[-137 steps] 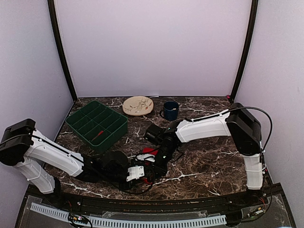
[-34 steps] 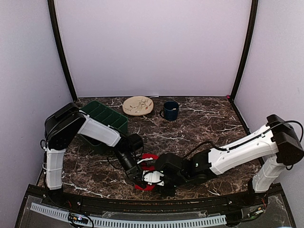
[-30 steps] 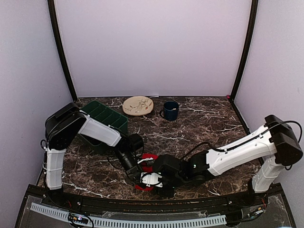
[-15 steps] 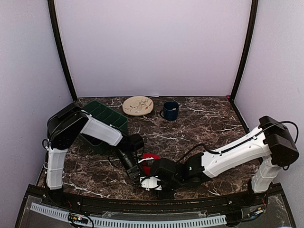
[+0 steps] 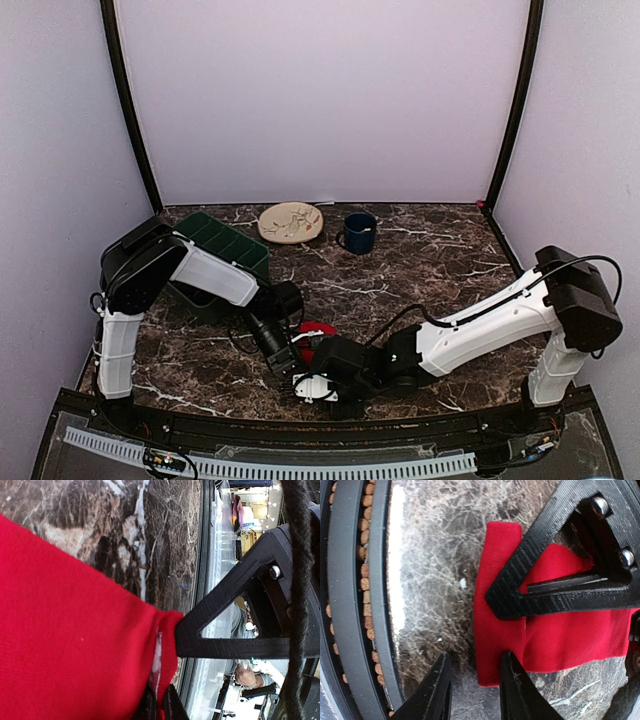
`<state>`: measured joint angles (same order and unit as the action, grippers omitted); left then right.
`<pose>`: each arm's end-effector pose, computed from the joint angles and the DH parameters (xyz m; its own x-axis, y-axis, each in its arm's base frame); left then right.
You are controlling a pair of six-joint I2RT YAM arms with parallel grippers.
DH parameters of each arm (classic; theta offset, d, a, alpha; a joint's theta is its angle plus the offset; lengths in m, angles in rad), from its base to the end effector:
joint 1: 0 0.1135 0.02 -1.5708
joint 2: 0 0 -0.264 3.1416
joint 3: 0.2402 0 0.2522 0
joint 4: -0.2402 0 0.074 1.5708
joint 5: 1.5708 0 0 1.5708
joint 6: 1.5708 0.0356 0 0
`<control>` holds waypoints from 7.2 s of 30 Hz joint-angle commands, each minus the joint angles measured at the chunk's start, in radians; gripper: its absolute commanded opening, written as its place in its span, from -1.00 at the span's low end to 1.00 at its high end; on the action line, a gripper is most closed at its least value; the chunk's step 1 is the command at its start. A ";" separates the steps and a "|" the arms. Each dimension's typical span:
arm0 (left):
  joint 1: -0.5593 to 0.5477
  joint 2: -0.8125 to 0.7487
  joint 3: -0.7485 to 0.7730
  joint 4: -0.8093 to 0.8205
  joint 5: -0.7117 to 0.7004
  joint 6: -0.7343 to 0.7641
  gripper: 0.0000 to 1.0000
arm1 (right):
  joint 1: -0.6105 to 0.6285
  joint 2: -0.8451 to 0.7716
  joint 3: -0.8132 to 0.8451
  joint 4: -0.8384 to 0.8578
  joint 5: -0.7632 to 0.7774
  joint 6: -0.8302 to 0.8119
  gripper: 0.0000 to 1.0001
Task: Roll the socks
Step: Roll the sock at the center of the board.
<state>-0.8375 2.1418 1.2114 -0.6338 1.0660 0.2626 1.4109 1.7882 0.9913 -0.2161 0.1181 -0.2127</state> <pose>0.2163 -0.2867 0.0838 -0.5521 0.8004 -0.2336 0.5245 0.1156 -0.8435 0.0597 0.3438 0.1452 0.0728 -0.8651 -0.4963 -0.9771 0.0379 -0.2095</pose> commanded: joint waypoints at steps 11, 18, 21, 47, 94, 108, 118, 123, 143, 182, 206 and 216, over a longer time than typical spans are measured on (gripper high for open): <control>0.006 0.026 0.005 -0.027 -0.038 0.032 -1.00 | 0.007 0.049 0.018 0.015 0.092 -0.039 -0.33; 0.006 0.029 0.004 -0.033 -0.033 0.038 -1.00 | 0.001 0.067 0.017 0.006 0.114 -0.058 -0.33; 0.006 0.030 0.008 -0.037 -0.031 0.041 -1.00 | -0.006 0.073 0.018 -0.007 0.108 -0.067 -0.34; 0.046 0.016 -0.009 0.046 -0.162 -0.064 -0.65 | -0.088 0.115 0.048 -0.137 -0.087 -0.006 -1.00; 0.182 -0.261 -0.208 0.197 -0.334 -0.171 -0.44 | -0.212 0.101 0.075 -0.179 -0.379 0.064 -1.00; 0.181 -0.389 -0.283 0.306 -0.437 -0.188 -0.44 | -0.315 0.145 0.114 -0.237 -0.648 0.073 -1.00; 0.140 -0.605 -0.443 0.511 -0.502 -0.182 -0.36 | -0.387 0.208 0.147 -0.249 -0.845 0.105 -1.00; 0.061 -0.689 -0.521 0.608 -0.525 -0.136 -0.24 | -0.418 0.225 0.155 -0.249 -0.924 0.118 -1.00; -0.150 -0.744 -0.587 0.690 -0.560 0.126 -0.21 | -0.466 0.292 0.221 -0.290 -1.081 0.165 -1.00; -0.218 -0.456 -0.429 0.663 -0.549 0.254 -0.22 | -0.466 0.252 0.123 -0.214 -1.115 0.206 -1.00; -0.232 -0.358 -0.337 0.547 -0.517 0.292 -0.68 | -0.467 0.241 0.107 -0.180 -1.118 0.225 -1.00; -0.232 -0.324 -0.305 0.480 -0.525 0.297 -0.75 | -0.496 0.191 0.040 -0.104 -1.085 0.292 -0.66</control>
<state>-1.0641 1.7958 0.8967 -0.0818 0.5415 0.5480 0.9421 2.0331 1.0801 -0.3805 -1.0042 0.0376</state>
